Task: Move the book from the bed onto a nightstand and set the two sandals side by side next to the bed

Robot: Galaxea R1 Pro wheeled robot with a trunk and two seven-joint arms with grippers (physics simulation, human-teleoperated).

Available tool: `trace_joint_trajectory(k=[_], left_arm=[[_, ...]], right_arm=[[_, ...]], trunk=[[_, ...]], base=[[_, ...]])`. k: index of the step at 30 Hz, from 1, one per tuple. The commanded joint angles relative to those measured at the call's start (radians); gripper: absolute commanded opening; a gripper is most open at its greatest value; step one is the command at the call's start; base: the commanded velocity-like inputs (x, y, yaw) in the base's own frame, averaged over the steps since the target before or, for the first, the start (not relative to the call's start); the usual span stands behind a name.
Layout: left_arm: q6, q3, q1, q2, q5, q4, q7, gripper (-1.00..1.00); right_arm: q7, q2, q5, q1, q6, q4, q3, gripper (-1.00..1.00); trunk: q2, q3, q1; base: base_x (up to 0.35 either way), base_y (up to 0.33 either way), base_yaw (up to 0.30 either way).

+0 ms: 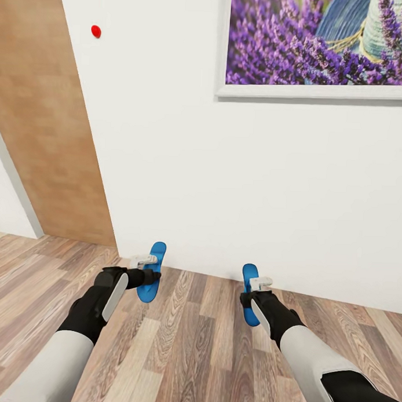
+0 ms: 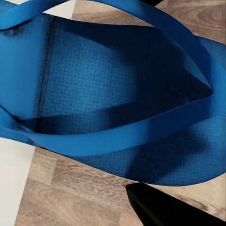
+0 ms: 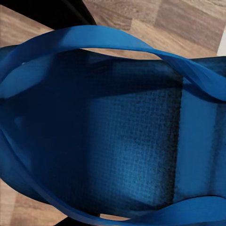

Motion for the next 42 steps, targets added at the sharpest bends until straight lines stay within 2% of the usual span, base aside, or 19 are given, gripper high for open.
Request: trace_joint_trajectory(k=[1,9,42], left_arm=[[-0.001,-0.001,0.0,0.0,-0.001,0.005,0.006,-1.0],[-0.03,-0.019,0.0,-0.001,-0.002,0.046,0.006,-1.0],[-0.045,-0.023,0.0,-0.002,-0.002,0.051,0.006,-1.0]], right_arm=[[-0.004,-0.001,0.001,0.0,0.007,-0.001,0.007,-1.0],[-0.004,-0.002,0.001,0.0,0.007,0.0,0.007,-1.0],[-0.006,-0.002,0.001,0.0,0.005,0.004,0.007,-1.0]], trunk=[[0.007,0.002,-0.004],[0.063,0.027,-0.035],[0.294,0.131,-0.161]], base=[[0.0,0.0,0.0],[0.0,0.0,0.0],[0.0,0.0,0.0]])
